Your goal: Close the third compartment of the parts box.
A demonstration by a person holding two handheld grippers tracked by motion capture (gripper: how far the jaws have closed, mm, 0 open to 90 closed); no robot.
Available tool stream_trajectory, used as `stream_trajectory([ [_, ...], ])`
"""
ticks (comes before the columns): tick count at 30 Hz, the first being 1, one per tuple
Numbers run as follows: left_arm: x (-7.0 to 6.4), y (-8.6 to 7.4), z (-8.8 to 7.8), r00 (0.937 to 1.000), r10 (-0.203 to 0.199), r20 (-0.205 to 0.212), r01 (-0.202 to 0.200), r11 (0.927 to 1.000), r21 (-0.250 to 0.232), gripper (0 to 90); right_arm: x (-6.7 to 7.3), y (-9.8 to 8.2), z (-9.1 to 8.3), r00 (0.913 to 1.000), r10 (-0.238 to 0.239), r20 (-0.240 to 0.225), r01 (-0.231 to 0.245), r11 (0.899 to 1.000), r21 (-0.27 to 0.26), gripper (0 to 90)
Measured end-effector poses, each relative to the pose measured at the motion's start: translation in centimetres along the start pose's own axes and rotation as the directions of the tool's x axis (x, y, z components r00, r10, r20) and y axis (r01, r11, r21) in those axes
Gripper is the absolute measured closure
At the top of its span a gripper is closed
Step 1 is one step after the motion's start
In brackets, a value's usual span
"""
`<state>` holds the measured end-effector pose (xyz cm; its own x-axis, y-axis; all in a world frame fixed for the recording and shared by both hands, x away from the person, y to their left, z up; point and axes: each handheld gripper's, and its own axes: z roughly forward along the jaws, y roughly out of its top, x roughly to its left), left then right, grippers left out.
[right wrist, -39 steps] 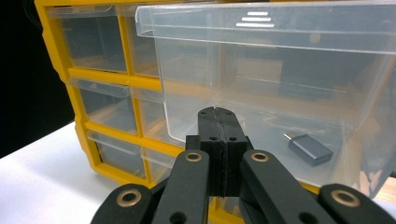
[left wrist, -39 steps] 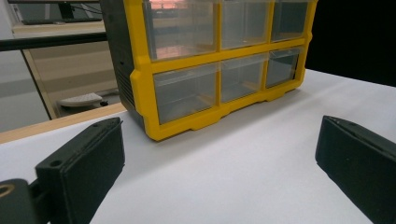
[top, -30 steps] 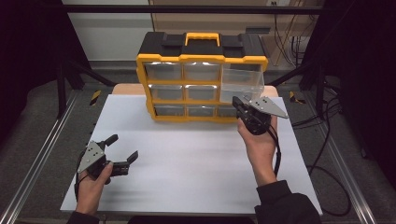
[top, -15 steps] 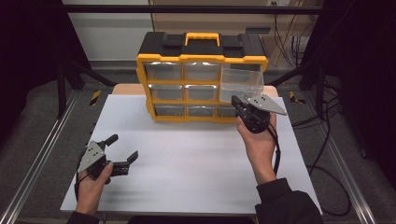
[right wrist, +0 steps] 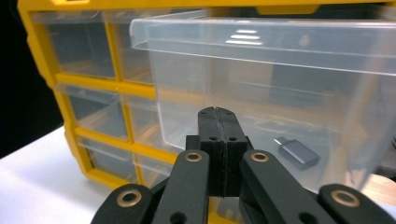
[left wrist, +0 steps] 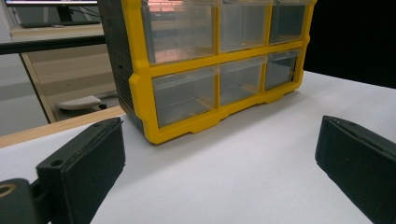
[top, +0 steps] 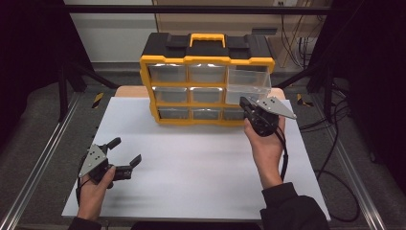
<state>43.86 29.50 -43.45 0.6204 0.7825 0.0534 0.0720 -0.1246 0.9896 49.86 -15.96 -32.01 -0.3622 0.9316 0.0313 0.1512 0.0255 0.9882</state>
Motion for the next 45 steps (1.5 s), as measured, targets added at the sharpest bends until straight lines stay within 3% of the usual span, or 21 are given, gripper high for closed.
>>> stream_trajectory([
  [9,0.0,-0.1,0.2,1.0000,0.003,0.003,-0.003,1.0000,0.006,1.4,-1.3,0.1,0.2,0.9988,0.034,0.034,-0.034,0.999,-0.003,90.0],
  [31,-0.1,0.0,0.1,1.0000,0.007,0.005,-0.007,1.0000,0.007,1.4,-0.7,1.2,1.0,0.9995,0.014,0.030,-0.014,1.000,-0.004,90.0],
  [45,0.0,0.0,0.3,1.0000,0.005,0.008,-0.005,0.9999,0.010,1.4,-1.1,1.6,1.8,0.9982,0.051,0.031,-0.051,0.999,-0.003,90.0],
])
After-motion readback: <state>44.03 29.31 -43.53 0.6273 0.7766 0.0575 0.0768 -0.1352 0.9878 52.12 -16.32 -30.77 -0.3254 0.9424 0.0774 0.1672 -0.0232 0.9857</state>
